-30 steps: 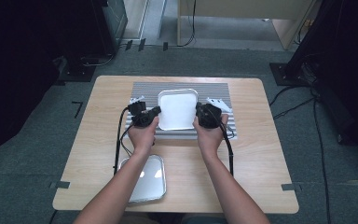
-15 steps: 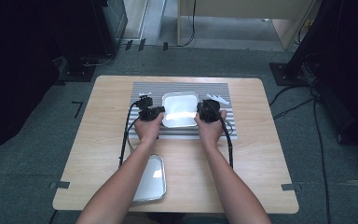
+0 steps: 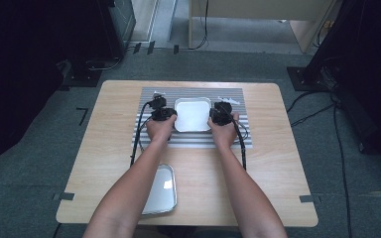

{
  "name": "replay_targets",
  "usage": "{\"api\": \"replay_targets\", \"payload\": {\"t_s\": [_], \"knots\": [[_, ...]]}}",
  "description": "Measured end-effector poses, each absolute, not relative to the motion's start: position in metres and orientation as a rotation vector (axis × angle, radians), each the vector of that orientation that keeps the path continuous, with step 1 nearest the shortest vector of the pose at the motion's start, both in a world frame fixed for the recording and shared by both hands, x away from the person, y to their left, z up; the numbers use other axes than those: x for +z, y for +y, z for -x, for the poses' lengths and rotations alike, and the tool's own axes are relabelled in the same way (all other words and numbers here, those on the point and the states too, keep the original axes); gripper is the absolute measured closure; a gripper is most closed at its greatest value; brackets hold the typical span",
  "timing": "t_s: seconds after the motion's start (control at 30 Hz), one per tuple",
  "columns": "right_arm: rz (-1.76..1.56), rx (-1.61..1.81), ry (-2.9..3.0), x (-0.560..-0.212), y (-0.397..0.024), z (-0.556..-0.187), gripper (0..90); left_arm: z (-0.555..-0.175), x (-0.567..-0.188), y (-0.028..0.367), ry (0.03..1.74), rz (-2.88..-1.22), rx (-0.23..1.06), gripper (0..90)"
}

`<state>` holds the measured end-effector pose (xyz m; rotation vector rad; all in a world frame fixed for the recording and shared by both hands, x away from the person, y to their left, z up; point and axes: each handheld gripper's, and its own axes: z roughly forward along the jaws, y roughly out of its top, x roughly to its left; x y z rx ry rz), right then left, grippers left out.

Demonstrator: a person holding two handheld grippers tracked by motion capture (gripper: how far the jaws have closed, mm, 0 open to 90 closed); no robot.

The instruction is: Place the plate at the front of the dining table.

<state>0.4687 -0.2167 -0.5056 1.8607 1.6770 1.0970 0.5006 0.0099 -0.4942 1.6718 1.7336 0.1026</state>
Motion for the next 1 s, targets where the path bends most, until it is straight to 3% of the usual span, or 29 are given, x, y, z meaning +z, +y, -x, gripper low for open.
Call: {"api": "replay_targets", "payload": {"t_s": [0.43,0.83,1.0], "knots": [[-1.825,1.040,1.781,-0.510,-0.216,-0.490,87.3,-0.520,-0.496,0.004,1.720,-1.789,0.179,87.0],[-1.775,1.031,1.827,-0.511,-0.216,-0.492,86.2,-0.524,-0.497,0.006,1.726,-1.756,0.173,86.7],[-1.763,1.028,1.829,-0.510,-0.214,-0.492,86.1,-0.523,-0.497,0.003,1.707,-1.785,0.225,85.1]]}}
